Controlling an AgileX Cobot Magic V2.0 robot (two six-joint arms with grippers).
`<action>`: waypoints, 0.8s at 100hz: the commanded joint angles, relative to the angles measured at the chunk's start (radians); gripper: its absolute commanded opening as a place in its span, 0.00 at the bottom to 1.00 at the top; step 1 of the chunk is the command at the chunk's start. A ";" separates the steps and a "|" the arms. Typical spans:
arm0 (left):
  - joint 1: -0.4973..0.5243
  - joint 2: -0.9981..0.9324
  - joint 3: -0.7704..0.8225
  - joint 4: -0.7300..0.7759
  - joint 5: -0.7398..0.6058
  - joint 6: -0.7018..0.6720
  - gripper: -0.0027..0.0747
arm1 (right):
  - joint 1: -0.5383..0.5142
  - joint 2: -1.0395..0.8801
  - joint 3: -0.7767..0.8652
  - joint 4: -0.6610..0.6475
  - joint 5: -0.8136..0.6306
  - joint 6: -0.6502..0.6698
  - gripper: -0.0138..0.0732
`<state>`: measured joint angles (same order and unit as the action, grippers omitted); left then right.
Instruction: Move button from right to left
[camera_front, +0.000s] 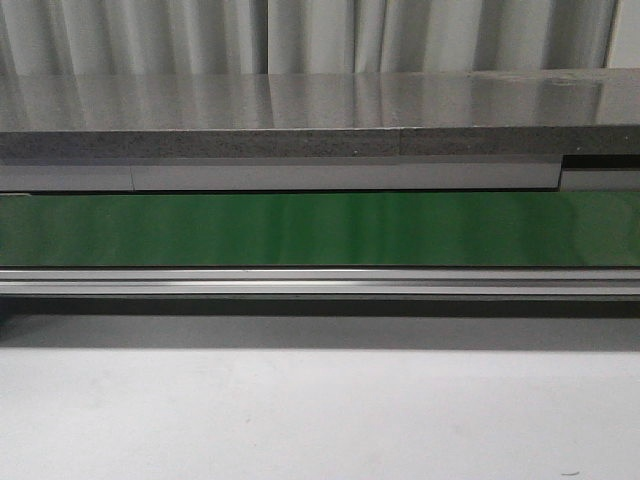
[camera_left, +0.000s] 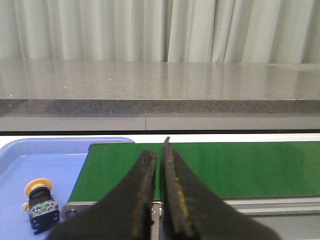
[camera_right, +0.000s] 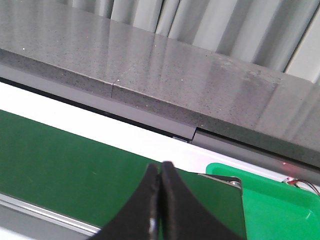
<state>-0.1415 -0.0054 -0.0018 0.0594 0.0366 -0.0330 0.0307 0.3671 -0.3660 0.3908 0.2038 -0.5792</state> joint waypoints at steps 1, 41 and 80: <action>-0.008 -0.034 0.039 0.000 -0.074 -0.010 0.04 | 0.002 0.009 -0.025 0.011 -0.078 -0.006 0.09; -0.008 -0.034 0.039 0.000 -0.074 -0.010 0.04 | 0.002 0.009 -0.025 0.011 -0.078 -0.006 0.09; -0.008 -0.034 0.039 0.000 -0.074 -0.010 0.04 | 0.006 -0.009 0.006 -0.270 -0.122 0.256 0.09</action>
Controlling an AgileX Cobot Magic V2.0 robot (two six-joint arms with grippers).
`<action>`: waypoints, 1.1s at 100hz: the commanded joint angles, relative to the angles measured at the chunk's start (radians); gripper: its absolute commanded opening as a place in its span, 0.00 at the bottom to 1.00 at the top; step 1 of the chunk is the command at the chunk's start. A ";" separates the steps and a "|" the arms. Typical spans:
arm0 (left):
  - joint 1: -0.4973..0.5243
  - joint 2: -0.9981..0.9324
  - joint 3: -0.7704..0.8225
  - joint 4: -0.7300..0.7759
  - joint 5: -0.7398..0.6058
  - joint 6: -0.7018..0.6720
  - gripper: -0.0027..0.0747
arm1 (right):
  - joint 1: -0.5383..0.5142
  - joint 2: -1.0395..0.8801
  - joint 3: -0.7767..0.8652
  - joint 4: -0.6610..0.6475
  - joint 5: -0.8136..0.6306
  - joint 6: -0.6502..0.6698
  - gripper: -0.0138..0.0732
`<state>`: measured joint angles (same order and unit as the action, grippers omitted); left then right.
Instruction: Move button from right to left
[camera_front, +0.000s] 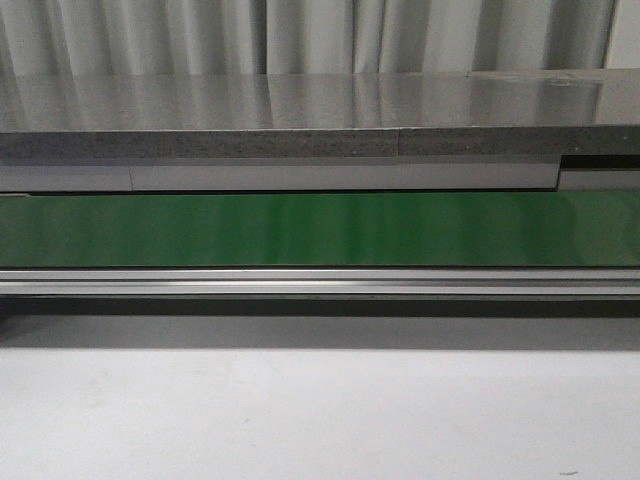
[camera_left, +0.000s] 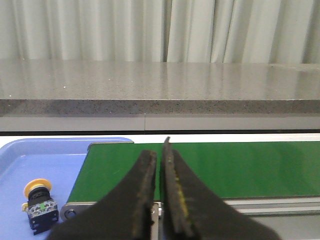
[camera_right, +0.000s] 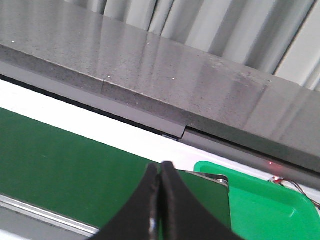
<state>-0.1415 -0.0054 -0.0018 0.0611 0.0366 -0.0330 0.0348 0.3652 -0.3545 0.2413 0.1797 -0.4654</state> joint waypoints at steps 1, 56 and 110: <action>-0.008 -0.034 0.039 -0.002 -0.074 -0.010 0.04 | 0.002 -0.009 -0.003 -0.129 -0.098 0.170 0.09; -0.008 -0.034 0.039 -0.002 -0.074 -0.010 0.04 | 0.002 -0.339 0.315 -0.319 -0.236 0.453 0.09; -0.008 -0.034 0.039 -0.002 -0.074 -0.010 0.04 | 0.002 -0.391 0.384 -0.315 -0.235 0.454 0.09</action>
<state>-0.1415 -0.0054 -0.0018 0.0611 0.0366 -0.0330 0.0354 -0.0084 0.0301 -0.0659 0.0313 -0.0139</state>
